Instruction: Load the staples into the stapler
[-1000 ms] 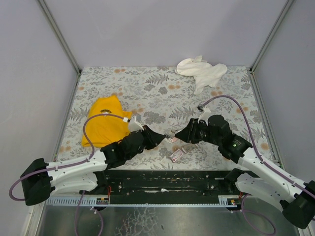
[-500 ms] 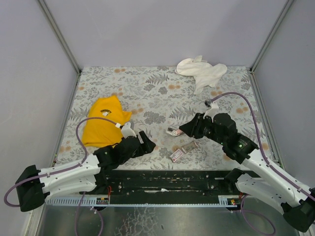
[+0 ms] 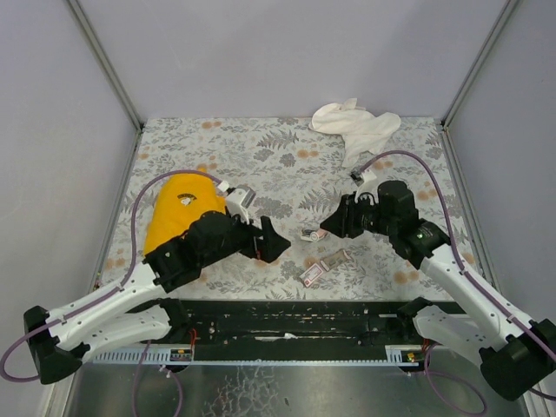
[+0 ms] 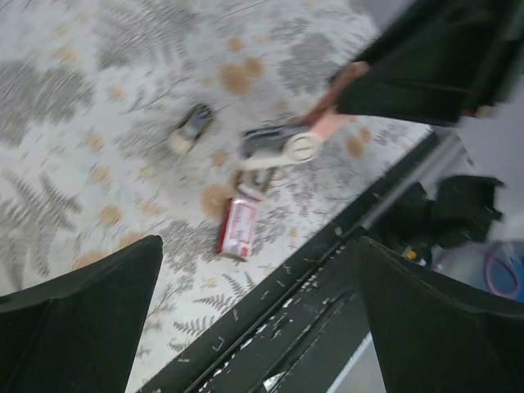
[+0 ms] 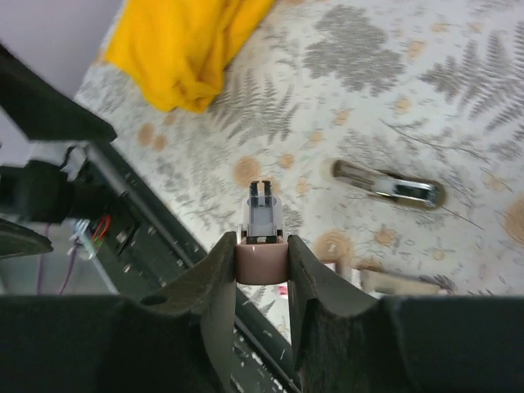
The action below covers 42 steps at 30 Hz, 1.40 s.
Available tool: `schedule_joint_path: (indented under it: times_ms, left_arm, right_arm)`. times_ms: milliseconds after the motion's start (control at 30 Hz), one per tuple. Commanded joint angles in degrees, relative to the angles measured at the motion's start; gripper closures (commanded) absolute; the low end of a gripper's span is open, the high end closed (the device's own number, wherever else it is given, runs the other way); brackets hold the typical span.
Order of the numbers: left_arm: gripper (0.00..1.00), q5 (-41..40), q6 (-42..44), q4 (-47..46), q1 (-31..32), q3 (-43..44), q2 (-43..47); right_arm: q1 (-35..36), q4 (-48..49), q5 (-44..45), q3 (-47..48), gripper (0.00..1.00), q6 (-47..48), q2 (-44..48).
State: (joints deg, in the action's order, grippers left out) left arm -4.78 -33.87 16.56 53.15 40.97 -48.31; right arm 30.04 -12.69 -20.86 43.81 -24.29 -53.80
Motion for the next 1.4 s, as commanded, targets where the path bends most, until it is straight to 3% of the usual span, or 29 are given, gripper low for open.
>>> schedule_joint_path:
  times_ms: [0,233,367,533,767,1000,1067,1133,1200,1267,1367]
  left_arm:
    - [0.00,15.7,15.5,-4.3,-0.3,6.5,-1.2]
    - [0.00,23.4,17.6,-7.1,-0.3,11.0,-5.5]
    - [0.00,23.5,14.9,-11.5,-0.5,10.4,-6.5]
    - [0.01,29.1,10.9,-16.2,-0.5,10.5,-9.2]
    - [0.30,33.3,10.1,-14.3,-0.4,11.6,-12.0]
    - [0.74,32.7,8.0,-15.9,-0.4,9.9,-11.1]
    - [0.88,31.8,7.6,-16.0,-0.5,9.1,-11.0]
    - [0.99,29.9,7.3,-15.4,-0.4,8.3,-11.0]
    - [1.00,26.6,6.9,-14.4,-0.5,7.2,-10.8]
    - [1.00,21.3,6.3,-13.4,-0.4,5.5,-10.5]
    - [1.00,10.1,4.8,-10.9,-0.4,2.7,-11.2]
  right_arm:
    - [-1.5,1.0,-20.4,7.2,1.00,6.1,-0.7]
    - [-1.5,10.0,-37.3,7.7,1.00,-2.4,0.1]
    - [-1.5,14.8,-41.3,6.7,1.00,-7.1,0.7]
    - [-1.5,14.0,-42.4,6.6,1.00,-7.5,0.5]
    - [-1.6,14.2,-42.4,6.2,1.00,-7.9,0.6]
    - [-1.5,14.6,-41.3,5.4,0.99,-8.0,0.3]
    - [-1.5,13.8,-38.4,5.2,0.90,-7.4,0.7]
    - [-1.5,13.2,-35.4,5.1,0.62,-7.0,1.2]
    - [-1.5,12.0,-31.8,5.1,0.36,-6.3,2.2]
    - [-1.5,10.5,-27.6,5.1,0.21,-5.3,3.1]
    - [-1.6,6.9,-20.0,5.0,0.13,-3.8,4.7]
